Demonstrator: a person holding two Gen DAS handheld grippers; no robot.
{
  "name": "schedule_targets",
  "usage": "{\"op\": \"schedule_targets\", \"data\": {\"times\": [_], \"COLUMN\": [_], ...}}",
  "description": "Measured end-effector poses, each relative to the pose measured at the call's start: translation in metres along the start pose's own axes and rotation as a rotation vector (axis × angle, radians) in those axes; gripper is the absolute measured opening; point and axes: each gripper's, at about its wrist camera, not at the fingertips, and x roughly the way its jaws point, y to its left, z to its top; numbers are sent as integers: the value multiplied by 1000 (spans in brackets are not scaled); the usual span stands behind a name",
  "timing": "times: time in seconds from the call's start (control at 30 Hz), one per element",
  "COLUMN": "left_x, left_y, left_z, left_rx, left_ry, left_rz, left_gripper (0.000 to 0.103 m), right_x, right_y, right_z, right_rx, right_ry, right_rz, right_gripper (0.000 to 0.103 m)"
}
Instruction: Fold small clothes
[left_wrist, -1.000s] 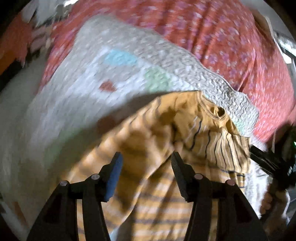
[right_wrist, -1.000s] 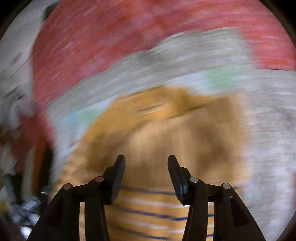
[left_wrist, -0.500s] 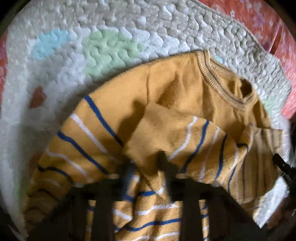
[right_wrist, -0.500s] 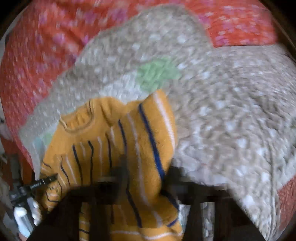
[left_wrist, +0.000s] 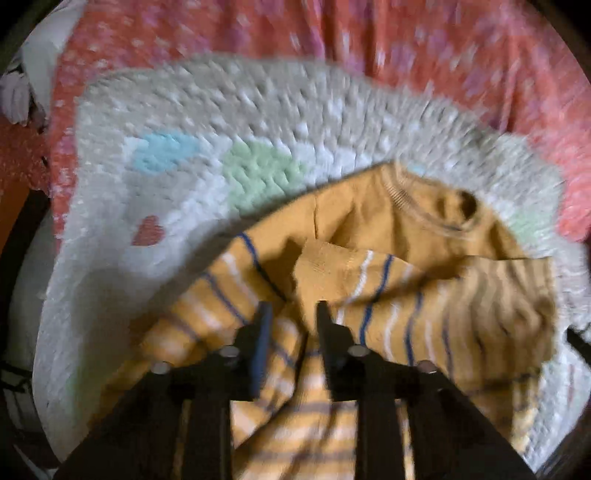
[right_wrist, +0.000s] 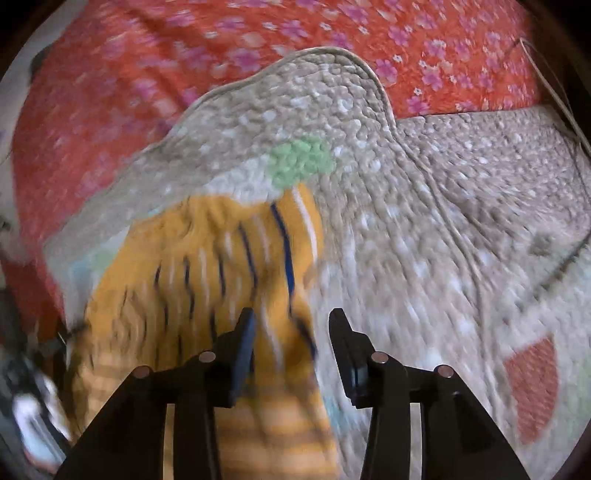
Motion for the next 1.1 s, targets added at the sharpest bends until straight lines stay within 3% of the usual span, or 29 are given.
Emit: {"op": "schedule_targets", "data": {"times": [0.1,0.2,0.23,0.27,0.3,0.37,0.43,0.5,0.6,0.7,0.77,0.83,0.97,1.07,1.1], "left_x": [-39,-57,-60,-65,-68,-75,-77,-75,-74,-74,-72,-70,-69,-70,-70], "left_y": [19,32,36,40,44,51,57,59,65,60,54,49,38,32,32], "left_z": [-36,-84,-98,-118,-130,-152,-169,-180,-194,-205,-213,-221,-235,-239,-240], "left_rx": [-67,-126,-142,-160,-171,-184,-176,-162,-186,-171,-139,-118,-72,-40,-35], "left_ry": [-14,42,58,78,88,97,98,114,143,158,165,171,159,166,169], "left_rz": [-63,-106,-112,-119,-117,-102,-74,-51,-70,-91,-99,-98,-82,-79,-83], "left_gripper": [44,44,44,44,44,44,44,44,44,44,45,51,62,62,53], "right_x": [-4,17,25,26,26,17,9,3,-15,-38,-52,-54,-27,-9,-7], "right_y": [-3,0,2,4,4,-7,-19,-29,-27,-44,-50,-47,-25,-9,-5], "right_z": [-37,-66,-74,-79,-78,-74,-70,-70,-74,-89,-110,-137,-189,-218,-223], "right_rx": [-46,-84,-101,-112,-111,-45,-15,26,25,114,149,146,88,42,26], "right_ry": [53,107,119,114,113,101,73,66,24,23,45,67,186,237,239], "right_rz": [-11,-65,-80,-90,-91,-86,-158,-173,-224,-114,-41,8,34,18,10], "right_gripper": [44,44,40,11,6,4,4,4,6,13,40,48,48,48,47]}}
